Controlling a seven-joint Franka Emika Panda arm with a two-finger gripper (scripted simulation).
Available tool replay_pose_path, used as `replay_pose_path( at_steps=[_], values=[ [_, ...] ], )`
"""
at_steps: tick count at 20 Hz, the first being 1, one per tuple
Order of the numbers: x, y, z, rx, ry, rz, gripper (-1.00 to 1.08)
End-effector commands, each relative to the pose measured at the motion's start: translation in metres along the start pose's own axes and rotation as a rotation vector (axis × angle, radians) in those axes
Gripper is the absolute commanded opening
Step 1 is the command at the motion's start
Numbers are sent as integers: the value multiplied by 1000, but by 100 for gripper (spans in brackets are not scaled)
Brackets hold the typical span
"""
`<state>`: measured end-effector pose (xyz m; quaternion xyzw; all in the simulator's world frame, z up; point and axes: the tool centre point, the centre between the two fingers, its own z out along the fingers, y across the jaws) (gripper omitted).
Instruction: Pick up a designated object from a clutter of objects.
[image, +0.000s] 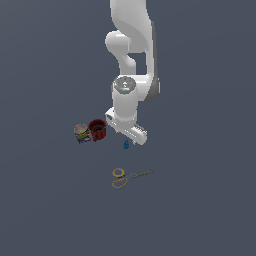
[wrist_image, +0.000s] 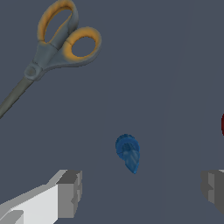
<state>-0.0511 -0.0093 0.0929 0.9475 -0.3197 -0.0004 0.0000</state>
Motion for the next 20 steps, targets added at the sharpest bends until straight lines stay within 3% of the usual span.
replay_pose_path(
  at_steps=[1, 17, 18, 20],
  values=[
    [0, 0, 2, 0, 0, 0, 100],
    [-1, 1, 51, 0, 1, 4, 100],
    [-1, 1, 51, 0, 1, 4, -100],
    [-1, 1, 51, 0, 1, 4, -100]
  ],
)
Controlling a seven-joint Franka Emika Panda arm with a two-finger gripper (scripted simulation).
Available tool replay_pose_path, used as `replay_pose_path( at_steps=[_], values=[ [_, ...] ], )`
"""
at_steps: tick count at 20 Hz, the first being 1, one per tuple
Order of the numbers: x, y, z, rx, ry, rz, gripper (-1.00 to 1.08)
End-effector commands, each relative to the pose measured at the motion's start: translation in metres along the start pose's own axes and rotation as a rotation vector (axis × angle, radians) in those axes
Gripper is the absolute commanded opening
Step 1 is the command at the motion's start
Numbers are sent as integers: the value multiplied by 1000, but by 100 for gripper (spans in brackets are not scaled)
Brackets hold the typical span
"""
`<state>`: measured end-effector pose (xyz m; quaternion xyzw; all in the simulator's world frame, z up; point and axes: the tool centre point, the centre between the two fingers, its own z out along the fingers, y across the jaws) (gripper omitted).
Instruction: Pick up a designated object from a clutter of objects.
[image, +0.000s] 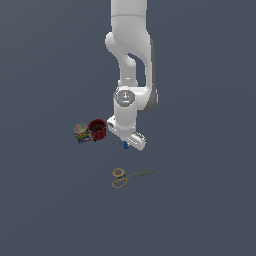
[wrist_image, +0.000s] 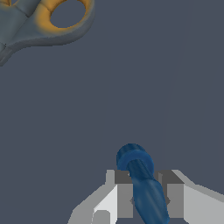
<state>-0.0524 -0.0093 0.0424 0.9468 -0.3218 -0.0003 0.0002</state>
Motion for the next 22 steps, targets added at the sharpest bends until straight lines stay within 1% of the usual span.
replay_pose_path(
  at_steps=[1, 13, 18, 22],
  values=[
    [0, 0, 0, 0, 0, 0, -100],
    [-1, 0, -5, 0, 0, 0, -100],
    [-5, -1, -21, 0, 0, 0, -100],
    [-9, -2, -43, 1, 0, 0, -100]
  ],
)
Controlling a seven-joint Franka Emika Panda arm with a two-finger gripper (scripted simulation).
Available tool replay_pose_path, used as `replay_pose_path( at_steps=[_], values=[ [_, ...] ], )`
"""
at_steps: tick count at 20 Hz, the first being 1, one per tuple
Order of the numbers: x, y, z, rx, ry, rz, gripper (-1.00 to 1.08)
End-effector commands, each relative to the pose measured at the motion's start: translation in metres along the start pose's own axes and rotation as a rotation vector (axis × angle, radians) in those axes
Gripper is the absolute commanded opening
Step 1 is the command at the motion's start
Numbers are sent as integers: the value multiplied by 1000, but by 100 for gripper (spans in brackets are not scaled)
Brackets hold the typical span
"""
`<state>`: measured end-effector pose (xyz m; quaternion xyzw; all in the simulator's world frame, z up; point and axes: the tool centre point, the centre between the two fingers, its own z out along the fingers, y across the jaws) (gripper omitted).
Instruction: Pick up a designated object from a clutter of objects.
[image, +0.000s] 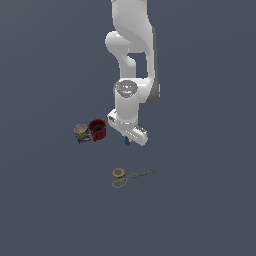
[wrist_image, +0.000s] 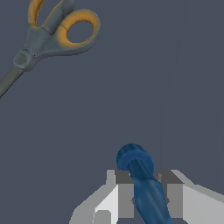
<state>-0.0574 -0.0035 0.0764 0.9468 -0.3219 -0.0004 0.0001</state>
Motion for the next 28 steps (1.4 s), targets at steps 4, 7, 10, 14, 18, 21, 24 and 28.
replay_pose_path(
  at_steps=[4, 7, 10, 14, 18, 21, 24, 28],
  values=[
    [-8, -2, -37, 1, 1, 0, -100],
    [-13, -3, -62, 0, 1, 0, -100],
    [-19, -4, -91, 0, 1, 1, -100],
    [-27, -5, -130, -1, 2, 1, -100],
    [-35, -7, -168, -1, 2, 1, -100],
    [-40, -9, -196, -1, 2, 1, -100],
    [-46, -10, -224, -1, 2, 1, -100],
    [-53, -13, -262, -1, 2, 0, -100]
  ],
)
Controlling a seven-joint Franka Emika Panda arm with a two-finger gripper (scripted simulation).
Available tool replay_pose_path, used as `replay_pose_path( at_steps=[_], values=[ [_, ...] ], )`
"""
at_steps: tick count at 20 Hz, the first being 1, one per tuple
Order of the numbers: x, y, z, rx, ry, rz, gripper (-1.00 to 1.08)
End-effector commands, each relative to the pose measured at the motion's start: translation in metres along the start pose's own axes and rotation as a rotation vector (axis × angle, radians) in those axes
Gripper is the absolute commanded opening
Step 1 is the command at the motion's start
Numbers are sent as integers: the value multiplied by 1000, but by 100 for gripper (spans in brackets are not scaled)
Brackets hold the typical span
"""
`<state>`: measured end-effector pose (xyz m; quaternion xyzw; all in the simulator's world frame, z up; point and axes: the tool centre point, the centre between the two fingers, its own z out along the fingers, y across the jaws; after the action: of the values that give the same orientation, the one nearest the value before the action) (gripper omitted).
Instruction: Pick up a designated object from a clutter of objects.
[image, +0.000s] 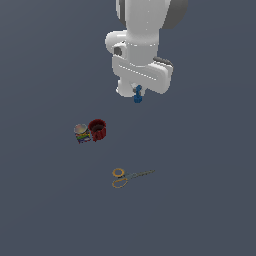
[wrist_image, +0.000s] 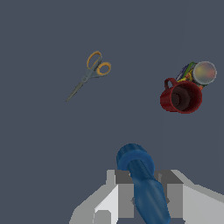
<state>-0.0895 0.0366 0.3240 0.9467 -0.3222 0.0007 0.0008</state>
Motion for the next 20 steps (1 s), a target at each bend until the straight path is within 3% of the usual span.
replay_pose_path(
  at_steps=[1, 11, 20],
  values=[
    [-5, -1, -24, 0, -1, 0, -100],
    [-19, -8, -107, 1, -1, -1, -100],
    [-24, -12, -142, 1, -2, -1, -100]
  ],
)
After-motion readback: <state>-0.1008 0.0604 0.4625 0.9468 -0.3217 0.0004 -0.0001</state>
